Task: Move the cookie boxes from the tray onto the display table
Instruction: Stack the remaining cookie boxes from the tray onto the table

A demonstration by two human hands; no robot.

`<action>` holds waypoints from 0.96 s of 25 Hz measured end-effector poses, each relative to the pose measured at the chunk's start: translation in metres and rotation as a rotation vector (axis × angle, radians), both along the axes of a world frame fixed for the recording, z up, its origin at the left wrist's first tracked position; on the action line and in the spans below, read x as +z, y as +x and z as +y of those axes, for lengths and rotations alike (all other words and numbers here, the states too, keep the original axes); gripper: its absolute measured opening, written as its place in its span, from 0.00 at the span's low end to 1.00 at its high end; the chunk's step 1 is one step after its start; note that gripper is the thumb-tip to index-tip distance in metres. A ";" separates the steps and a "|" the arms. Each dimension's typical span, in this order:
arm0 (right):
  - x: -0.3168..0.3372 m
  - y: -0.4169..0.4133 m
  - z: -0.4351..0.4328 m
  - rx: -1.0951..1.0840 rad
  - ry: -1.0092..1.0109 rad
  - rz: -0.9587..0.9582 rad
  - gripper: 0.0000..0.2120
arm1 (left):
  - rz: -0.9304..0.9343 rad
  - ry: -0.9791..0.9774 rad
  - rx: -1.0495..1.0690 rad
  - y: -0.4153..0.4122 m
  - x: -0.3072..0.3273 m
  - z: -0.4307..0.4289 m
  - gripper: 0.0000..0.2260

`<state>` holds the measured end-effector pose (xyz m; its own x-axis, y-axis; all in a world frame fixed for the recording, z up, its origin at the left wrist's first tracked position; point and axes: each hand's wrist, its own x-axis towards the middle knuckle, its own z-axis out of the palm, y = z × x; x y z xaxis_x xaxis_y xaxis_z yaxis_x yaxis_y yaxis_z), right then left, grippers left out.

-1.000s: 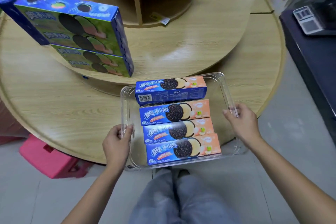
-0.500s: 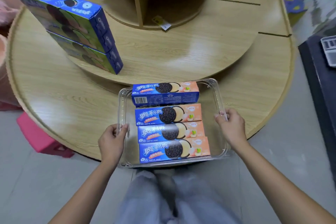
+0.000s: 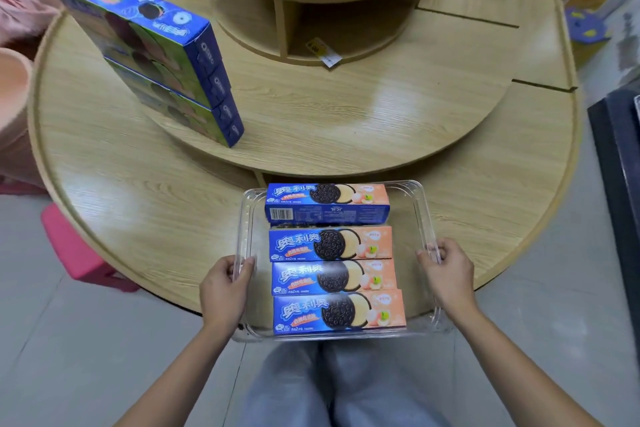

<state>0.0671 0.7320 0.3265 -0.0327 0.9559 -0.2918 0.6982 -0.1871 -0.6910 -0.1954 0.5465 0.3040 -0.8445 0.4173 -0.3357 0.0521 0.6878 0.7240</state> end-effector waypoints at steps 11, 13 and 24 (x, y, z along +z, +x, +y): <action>-0.005 -0.002 0.007 -0.036 -0.017 -0.068 0.10 | -0.056 -0.040 -0.028 -0.001 -0.006 0.013 0.10; 0.000 -0.003 0.007 0.011 -0.020 -0.097 0.12 | -0.093 -0.097 -0.076 -0.005 -0.001 0.015 0.13; 0.030 -0.082 0.067 0.230 -0.345 -0.060 0.30 | 0.000 -0.086 -0.442 0.027 0.031 0.063 0.37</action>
